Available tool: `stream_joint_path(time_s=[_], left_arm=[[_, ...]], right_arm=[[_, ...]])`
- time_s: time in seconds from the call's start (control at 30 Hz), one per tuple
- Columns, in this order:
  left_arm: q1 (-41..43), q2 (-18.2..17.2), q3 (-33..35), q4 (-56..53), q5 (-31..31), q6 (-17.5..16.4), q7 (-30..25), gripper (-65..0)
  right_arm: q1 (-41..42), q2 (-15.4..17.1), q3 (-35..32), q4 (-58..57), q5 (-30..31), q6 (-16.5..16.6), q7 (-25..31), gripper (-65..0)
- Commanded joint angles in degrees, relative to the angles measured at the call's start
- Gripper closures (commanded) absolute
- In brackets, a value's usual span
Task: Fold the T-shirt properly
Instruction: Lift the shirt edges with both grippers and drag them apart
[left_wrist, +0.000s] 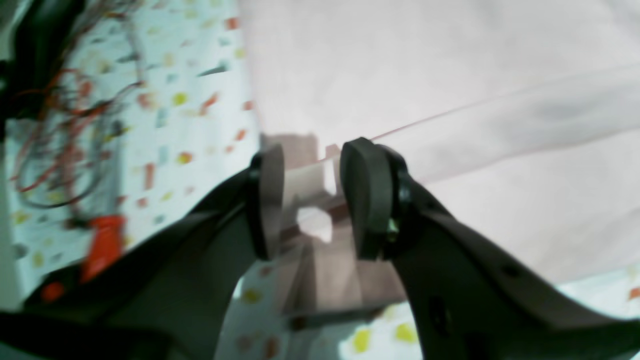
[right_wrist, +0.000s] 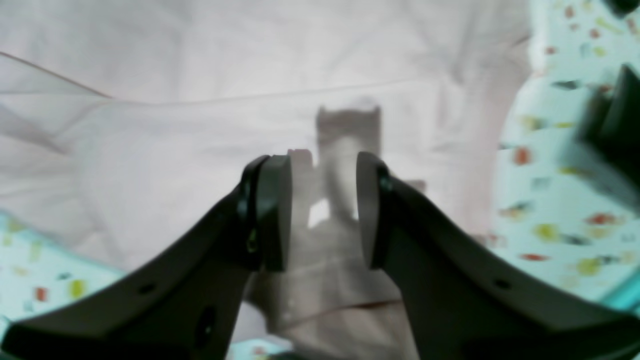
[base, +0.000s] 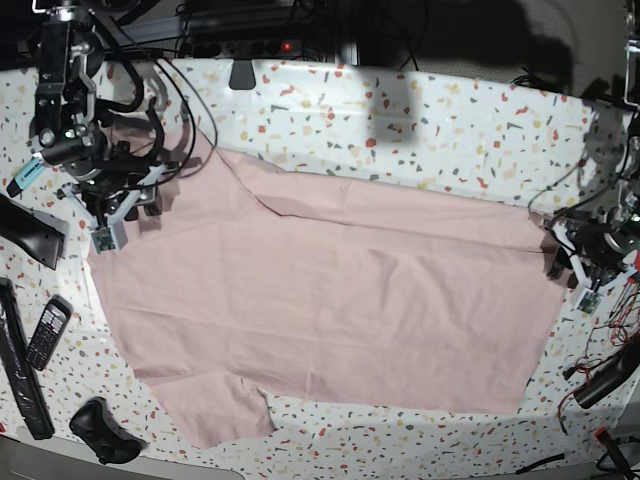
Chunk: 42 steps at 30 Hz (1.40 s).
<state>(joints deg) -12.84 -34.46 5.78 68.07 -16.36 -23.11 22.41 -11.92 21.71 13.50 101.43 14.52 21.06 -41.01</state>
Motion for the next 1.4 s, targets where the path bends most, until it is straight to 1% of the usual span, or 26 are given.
stream_joint_path(time_s=[0.0,0.13,0.23,0.37,0.43,0.5,0.63,0.73,0.83,0.9,1.13,1.17,1.27,1.3,1.37], left_arm=[[-1.2,-0.6,-0.5,0.6,-0.2,0.2,-1.4,-21.5],[-1.6,1.6,-0.5,-2.9,0.3,0.2,-3.4,-21.5],[-1.6,2.8,-0.5,-7.1,3.4,0.2,-6.2,-21.5],[-1.6,3.6,-0.5,-12.0,3.4,0.2,-9.0,-21.5],[-1.6,4.0,-0.5,-13.6,3.5,0.2,-8.6,-21.5],[-0.6,4.4,-0.5,-14.1,3.4,0.0,-6.9,-21.5],[3.3,4.3,-0.5,-13.9,3.4,0.0,-6.8,-21.5],[6.5,3.9,-0.5,-12.8,3.4,0.0,-6.8,-21.5],[10.4,3.8,-0.5,-9.6,3.5,0.0,-6.5,-21.5],[13.4,3.8,-1.2,-6.5,3.4,0.0,-5.3,-21.5],[23.9,3.8,-8.9,3.1,3.4,-0.1,-5.3,-21.5],[24.9,3.8,-9.8,3.7,3.5,-0.2,-5.3,-21.5],[26.2,3.8,-12.0,4.9,3.4,-2.5,-5.3,-21.5],[26.2,3.8,-12.2,5.2,3.4,-2.5,-5.0,-21.5],[26.1,3.8,-12.2,5.8,3.3,-2.5,-2.7,-21.5]], right_arm=[[0.6,0.1,0.4,1.1,0.2,-0.1,1.7,-20.9],[0.7,-2.1,0.4,-0.9,-2.8,-0.2,3.7,-20.5],[0.7,-2.4,0.4,-3.8,-3.0,-0.2,3.7,-20.5],[0.7,-2.4,0.4,-8.2,-3.0,-0.2,5.9,-20.5],[0.6,-2.4,0.4,-10.1,-3.0,-0.2,5.5,-20.5],[0.0,-2.4,0.4,-10.8,-3.0,-0.1,3.8,-20.5],[-3.1,-2.3,0.4,-10.8,-5.3,0.0,5.1,-20.5],[-5.5,-2.3,0.4,-10.8,-7.0,0.0,6.1,-20.5],[-7.3,-2.3,0.4,-10.8,-6.9,0.0,6.3,-20.5],[-8.3,-2.3,0.4,-10.7,-6.9,0.0,6.3,-20.5],[-12.9,-2.3,1.2,-8.0,-6.9,0.0,6.3,-20.5],[-13.5,-2.3,1.2,-7.4,-6.9,0.0,6.3,-20.5],[-14.0,-2.3,1.2,-6.0,-6.9,0.0,6.2,-20.5],[-13.9,-2.3,1.2,-5.9,-6.9,0.0,6.2,-20.5],[-13.9,-2.4,1.2,-5.8,-6.8,0.0,5.4,-20.5]])
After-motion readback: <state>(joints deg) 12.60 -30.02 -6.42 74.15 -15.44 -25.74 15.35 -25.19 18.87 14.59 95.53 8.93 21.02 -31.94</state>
